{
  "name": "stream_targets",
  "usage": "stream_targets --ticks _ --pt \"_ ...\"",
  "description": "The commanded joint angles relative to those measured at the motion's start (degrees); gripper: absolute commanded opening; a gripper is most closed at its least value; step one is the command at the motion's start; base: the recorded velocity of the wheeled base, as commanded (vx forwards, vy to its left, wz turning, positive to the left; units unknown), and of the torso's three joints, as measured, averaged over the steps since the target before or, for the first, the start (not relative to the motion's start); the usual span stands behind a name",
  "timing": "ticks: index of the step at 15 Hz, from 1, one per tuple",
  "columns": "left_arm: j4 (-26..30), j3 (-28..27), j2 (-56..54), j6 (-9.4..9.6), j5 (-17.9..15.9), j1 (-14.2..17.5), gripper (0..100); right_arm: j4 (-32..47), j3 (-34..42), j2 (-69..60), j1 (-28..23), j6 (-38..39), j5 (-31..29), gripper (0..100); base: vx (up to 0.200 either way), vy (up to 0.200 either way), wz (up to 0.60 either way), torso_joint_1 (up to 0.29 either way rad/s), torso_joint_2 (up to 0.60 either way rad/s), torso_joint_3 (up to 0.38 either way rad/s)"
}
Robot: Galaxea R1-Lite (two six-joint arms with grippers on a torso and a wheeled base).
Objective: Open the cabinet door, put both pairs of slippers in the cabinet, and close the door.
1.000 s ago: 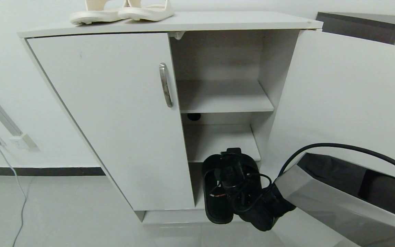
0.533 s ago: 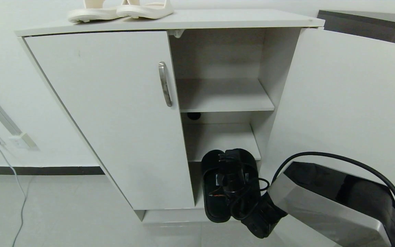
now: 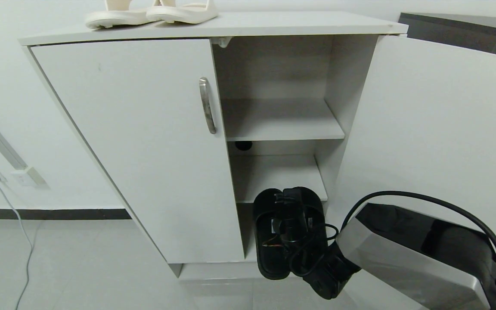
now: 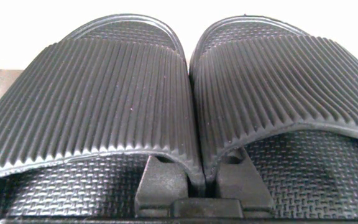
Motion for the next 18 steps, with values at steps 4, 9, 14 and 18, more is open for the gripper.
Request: stream_targets --ticks 4,9,14,18 --pt "-0.01 -0.09 0.08 0.01 -0.02 -0.01 0 -0.04 0.07 -0.56 0.02 -0.54 -0.18 0 0.200 0.000 0.00 -0.001 0.00 0.004" --pt "-0.01 0.00 -0.01 -0.17 -0.02 -0.01 0 0.14 -3.10 1.38 -1.21 -2.38 0.35 0 0.080 0.000 0.00 0.002 0.00 0.002" --pt "-0.01 0.00 0.08 -0.61 0.16 -0.01 0 1.72 -17.16 8.49 -4.55 -8.89 0.97 0 0.000 0.000 0.00 0.000 0.00 0.000" --pt "-0.01 0.00 0.08 -0.61 0.16 0.07 0 9.89 -27.27 10.87 -7.01 -8.54 2.55 0 0.000 0.000 0.00 0.000 0.00 0.000"
